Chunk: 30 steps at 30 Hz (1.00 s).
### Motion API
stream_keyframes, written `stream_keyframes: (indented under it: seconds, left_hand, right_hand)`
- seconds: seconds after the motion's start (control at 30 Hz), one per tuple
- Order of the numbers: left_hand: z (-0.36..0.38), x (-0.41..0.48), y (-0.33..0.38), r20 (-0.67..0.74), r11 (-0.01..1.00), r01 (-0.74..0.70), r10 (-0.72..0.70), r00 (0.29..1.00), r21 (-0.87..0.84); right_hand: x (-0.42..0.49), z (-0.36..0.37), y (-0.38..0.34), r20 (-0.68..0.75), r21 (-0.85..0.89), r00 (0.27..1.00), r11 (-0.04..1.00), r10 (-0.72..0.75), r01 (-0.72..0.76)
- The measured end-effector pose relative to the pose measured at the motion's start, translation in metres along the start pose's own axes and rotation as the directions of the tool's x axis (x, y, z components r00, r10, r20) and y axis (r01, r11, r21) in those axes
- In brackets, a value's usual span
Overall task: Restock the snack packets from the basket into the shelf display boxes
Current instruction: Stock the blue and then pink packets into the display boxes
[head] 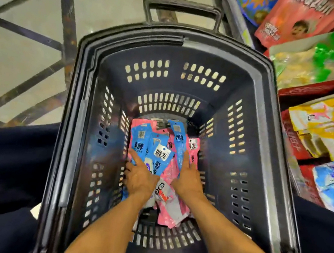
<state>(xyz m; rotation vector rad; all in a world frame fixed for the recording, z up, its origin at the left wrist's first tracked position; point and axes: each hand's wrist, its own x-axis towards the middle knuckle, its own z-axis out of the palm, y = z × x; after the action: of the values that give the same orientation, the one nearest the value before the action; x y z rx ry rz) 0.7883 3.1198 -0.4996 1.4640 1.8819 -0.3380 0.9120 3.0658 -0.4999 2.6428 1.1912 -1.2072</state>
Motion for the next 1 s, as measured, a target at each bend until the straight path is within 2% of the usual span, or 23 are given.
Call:
stream_keyframes:
  seconds: [0.1,0.2,0.3,0.6,0.83,1.0]
  left_hand:
    - [-0.013,0.002,0.0,-0.046,1.0,-0.003,0.002,0.999,-0.031]
    - [-0.026,0.002,0.0,-0.05,0.996,0.03,-0.035,0.998,-0.082]
    - [-0.033,-0.001,0.0,-0.049,0.978,0.07,-0.081,0.996,-0.198]
    - [-0.044,-0.009,-0.007,0.004,0.876,0.121,-0.135,0.991,-0.467]
    - [-0.055,-0.022,-0.005,-0.047,0.845,0.043,-0.081,0.996,-0.533]
    - [-0.076,-0.029,-0.003,-0.084,0.814,-0.022,-0.033,0.996,-0.58]
  right_hand:
    - [-0.006,-0.007,0.002,-0.092,0.192,0.995,0.981,0.032,-0.014]
    - [-0.012,-0.013,-0.001,-0.147,0.268,0.983,0.961,0.11,-0.068]
    - [-0.017,-0.018,-0.007,-0.168,0.359,0.977,0.931,0.129,-0.061]
    - [-0.024,-0.026,-0.003,-0.077,0.497,0.975,0.856,0.208,-0.143]
    - [-0.033,-0.022,-0.008,-0.143,0.53,0.978,0.846,0.155,-0.056]
    - [-0.043,-0.036,-0.012,-0.153,0.61,0.981,0.792,0.117,0.001]
